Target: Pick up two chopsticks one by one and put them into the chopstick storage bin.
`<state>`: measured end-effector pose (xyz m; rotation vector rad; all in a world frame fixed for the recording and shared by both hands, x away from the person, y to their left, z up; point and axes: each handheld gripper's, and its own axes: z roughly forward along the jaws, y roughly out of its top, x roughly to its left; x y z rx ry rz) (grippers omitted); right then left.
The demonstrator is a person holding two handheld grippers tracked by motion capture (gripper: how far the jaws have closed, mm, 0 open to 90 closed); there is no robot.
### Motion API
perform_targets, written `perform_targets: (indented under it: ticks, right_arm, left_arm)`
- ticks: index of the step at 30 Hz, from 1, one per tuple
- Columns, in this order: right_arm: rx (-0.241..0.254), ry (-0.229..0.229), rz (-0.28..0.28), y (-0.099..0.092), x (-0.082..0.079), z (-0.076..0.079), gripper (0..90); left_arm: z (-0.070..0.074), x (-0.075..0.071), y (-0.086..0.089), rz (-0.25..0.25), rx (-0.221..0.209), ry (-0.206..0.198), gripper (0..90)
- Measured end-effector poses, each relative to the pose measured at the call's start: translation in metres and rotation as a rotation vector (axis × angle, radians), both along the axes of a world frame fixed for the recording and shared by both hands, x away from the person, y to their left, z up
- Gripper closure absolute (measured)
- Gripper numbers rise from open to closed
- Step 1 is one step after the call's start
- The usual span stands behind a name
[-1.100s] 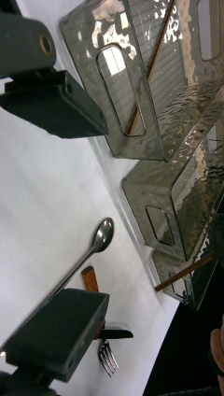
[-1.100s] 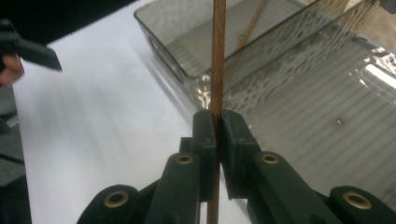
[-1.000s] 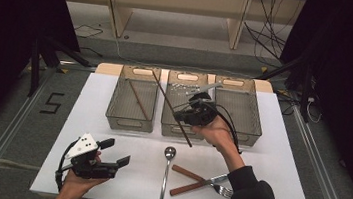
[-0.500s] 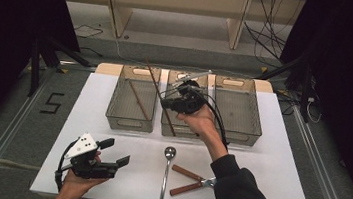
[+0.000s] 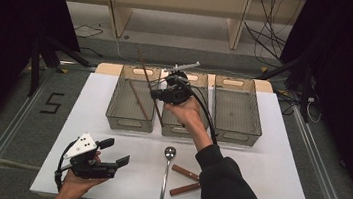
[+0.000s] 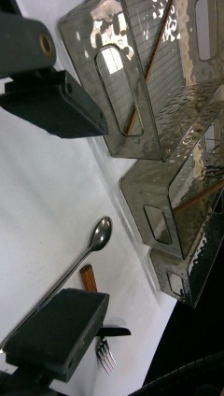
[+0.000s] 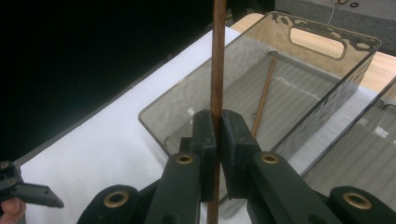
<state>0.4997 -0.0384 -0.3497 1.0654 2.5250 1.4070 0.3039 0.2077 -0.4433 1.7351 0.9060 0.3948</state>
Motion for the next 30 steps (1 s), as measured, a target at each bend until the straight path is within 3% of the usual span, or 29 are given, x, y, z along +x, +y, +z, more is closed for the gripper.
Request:
perform_targets:
  ticks: [8,30]
  right_arm:
    - [0.021,0.008,-0.019,0.014,0.008,0.003,85.4]
    - [-0.006,-0.004,-0.076,0.046,0.030,-0.002,85.4]
  left_arm:
    - [0.000,0.000,0.000,-0.001,0.001,-0.002,15.7]
    - [0.001,0.000,0.002,0.000,-0.007,-0.010,15.7]
